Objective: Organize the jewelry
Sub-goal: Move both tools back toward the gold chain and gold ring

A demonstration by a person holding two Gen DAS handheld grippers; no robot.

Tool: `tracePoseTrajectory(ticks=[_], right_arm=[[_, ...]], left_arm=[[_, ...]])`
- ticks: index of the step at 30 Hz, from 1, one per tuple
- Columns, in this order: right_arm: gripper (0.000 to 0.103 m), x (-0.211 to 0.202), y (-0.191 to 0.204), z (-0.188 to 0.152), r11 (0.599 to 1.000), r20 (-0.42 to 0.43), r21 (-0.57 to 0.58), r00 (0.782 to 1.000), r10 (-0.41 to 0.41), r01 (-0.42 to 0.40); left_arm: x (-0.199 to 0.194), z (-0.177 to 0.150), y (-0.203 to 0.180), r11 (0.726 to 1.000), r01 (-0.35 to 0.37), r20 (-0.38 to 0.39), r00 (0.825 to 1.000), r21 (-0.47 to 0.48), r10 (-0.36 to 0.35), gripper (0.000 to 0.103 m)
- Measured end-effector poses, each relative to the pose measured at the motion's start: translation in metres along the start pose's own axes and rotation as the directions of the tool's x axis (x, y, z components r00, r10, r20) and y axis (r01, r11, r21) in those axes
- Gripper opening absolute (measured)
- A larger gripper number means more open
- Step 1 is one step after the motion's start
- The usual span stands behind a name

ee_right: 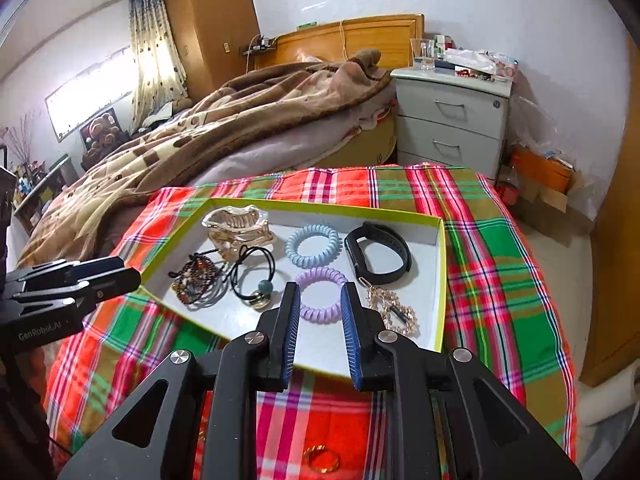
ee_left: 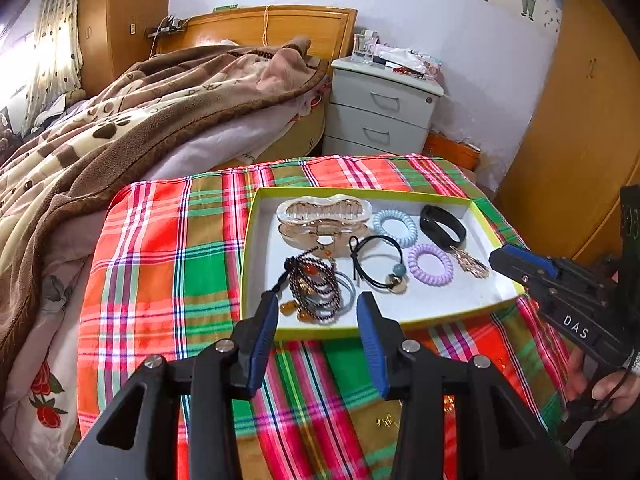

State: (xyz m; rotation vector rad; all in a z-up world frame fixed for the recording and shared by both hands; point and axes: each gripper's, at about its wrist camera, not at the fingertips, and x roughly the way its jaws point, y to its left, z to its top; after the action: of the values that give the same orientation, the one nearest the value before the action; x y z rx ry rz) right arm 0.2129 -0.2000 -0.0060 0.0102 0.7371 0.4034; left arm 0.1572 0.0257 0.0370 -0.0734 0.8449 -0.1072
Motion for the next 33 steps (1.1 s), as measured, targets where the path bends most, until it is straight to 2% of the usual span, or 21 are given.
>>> tracePoseTrajectory(ticks=[8,9,10,11,17,23,29,33], right_arm=[[0.023,-0.026,0.001,-0.019,1.000,0.030,0.016,1.000,-0.007,0.006],[0.026,-0.029,-0.001,-0.023,1.000,0.029,0.022,1.000,-0.010,0.009],[0.042,-0.032,-0.002,-0.027,1.000,0.027,0.026,1.000,-0.013,0.012],[0.053,-0.034,-0.004,-0.031,0.999,0.025,0.027,1.000,-0.017,0.017],[0.054,-0.042,-0.020,-0.056,0.996,-0.009,0.055,0.997,-0.071,0.071],[0.054,-0.032,-0.022,-0.077,0.996,-0.079,0.042,0.994,-0.073,0.076],[0.054,-0.014,-0.012,-0.088,0.999,-0.135,0.022,0.990,-0.043,0.046],[0.054,-0.008,-0.003,-0.090,0.997,-0.155,-0.025,0.985,-0.074,0.071]], left_arm=[[-0.021,-0.018,-0.013,0.999,-0.010,0.035,0.999,0.033,0.009,0.043],[-0.024,-0.022,-0.014,0.999,-0.007,0.039,0.999,0.042,0.006,0.043],[-0.025,-0.026,-0.015,0.999,-0.004,0.039,0.999,0.048,0.002,0.043],[-0.025,-0.029,-0.016,0.999,-0.001,0.037,0.999,0.052,-0.001,0.044],[-0.026,-0.050,-0.019,0.997,0.055,0.006,0.998,0.049,-0.055,0.048],[-0.024,-0.068,-0.024,0.992,0.117,-0.025,0.993,0.049,-0.116,0.048],[-0.020,-0.081,-0.022,0.992,0.117,-0.058,0.992,0.043,-0.115,0.049],[-0.019,-0.086,-0.020,0.992,0.118,-0.068,0.991,0.036,-0.116,0.049]])
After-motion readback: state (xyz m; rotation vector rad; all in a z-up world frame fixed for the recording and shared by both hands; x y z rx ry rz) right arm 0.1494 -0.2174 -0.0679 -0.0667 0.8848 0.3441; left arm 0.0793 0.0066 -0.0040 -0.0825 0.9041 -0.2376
